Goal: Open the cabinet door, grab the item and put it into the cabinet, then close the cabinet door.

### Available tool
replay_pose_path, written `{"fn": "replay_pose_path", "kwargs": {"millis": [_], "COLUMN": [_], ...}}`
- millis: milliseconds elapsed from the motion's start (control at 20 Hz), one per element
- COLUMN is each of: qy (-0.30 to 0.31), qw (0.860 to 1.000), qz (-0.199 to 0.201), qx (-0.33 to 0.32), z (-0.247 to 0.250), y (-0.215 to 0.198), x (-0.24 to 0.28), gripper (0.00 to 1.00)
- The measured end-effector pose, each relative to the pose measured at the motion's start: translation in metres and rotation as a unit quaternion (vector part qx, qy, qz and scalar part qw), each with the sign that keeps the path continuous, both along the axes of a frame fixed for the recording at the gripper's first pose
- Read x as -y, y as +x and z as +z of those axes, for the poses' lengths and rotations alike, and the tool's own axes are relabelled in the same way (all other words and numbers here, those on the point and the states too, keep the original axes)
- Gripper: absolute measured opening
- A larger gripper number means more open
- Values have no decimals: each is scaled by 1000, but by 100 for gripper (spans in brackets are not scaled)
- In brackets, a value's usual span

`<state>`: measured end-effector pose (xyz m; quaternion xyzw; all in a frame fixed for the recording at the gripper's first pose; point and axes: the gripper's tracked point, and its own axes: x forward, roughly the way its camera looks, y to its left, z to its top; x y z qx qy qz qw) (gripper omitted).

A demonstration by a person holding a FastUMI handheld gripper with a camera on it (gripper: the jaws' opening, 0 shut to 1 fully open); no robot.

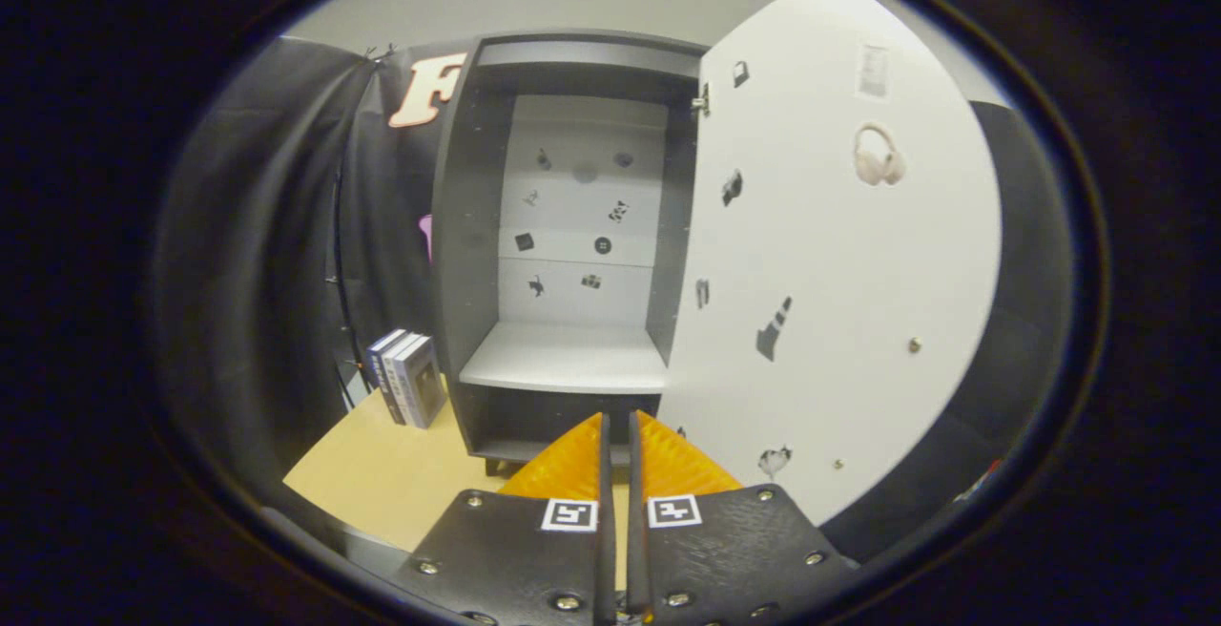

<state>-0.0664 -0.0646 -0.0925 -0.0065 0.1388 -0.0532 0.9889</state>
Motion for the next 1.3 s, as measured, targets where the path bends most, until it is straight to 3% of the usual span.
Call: {"fn": "replay_pose_path", "kwargs": {"millis": [350,700,750,800,900,1000,1300], "qy": [21,28,39,45,56,56,68], "qw": [995,989,985,983,978,973,954], "qz": [55,43,45,36,24,9,-17], "qx": [-80,-138,-159,-176,-200,-222,-293], "z": [-74,-181,-205,-222,-249,-277,-351], "y": [19,26,24,17,7,0,-29], "x": [-58,-66,-68,-67,-66,-60,-54], "gripper": [5,5,7,27,34,48,52]}}
